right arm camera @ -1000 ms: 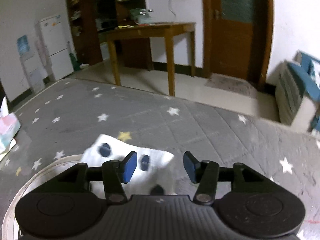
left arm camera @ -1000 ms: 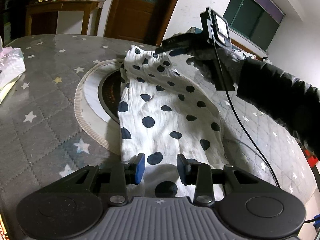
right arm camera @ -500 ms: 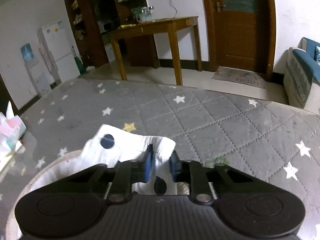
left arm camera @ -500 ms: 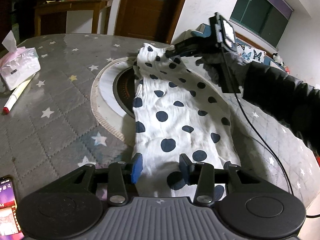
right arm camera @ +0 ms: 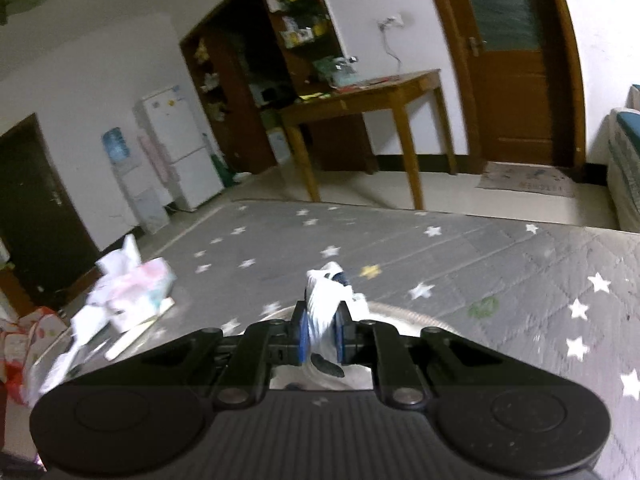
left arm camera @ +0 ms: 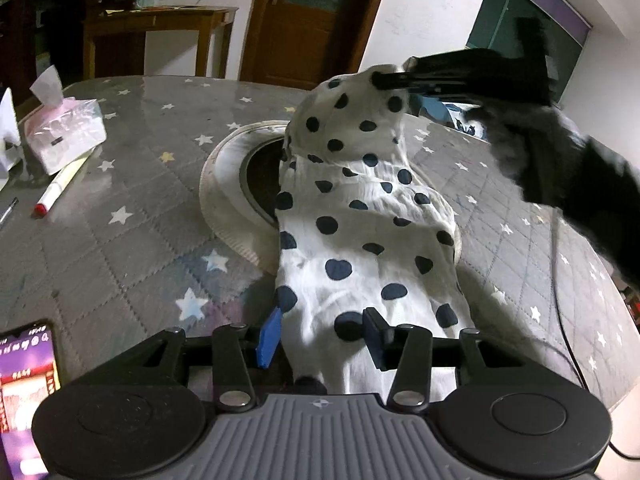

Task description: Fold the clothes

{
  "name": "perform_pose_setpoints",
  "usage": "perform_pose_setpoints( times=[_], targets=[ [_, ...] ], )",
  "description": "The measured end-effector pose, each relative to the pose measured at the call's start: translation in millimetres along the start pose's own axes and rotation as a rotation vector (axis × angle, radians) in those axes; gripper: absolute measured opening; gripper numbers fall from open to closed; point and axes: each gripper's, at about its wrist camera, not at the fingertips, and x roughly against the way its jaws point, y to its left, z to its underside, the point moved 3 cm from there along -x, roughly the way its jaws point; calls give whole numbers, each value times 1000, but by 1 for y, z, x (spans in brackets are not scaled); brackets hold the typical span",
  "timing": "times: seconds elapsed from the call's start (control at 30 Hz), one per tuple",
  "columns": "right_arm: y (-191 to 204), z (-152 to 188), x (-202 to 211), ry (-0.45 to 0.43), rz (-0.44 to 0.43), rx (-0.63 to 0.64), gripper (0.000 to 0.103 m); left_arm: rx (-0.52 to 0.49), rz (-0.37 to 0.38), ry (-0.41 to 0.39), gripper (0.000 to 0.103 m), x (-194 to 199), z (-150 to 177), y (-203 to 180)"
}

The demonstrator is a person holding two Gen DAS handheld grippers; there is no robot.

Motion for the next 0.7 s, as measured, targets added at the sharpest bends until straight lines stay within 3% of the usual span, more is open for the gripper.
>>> perform_pose_setpoints(
  times=[0.33, 0.5, 0.7],
  targets=[
    [69, 48, 79, 8, -133, 75, 12, 10, -43, -25, 48, 16, 11, 8],
    [117, 86, 123, 12, -206, 279, 11, 28, -81, -58, 48, 27, 10, 18],
    [164, 156, 152, 93, -226, 584, 13, 47, -117, -104, 48, 41, 4, 29]
  ],
)
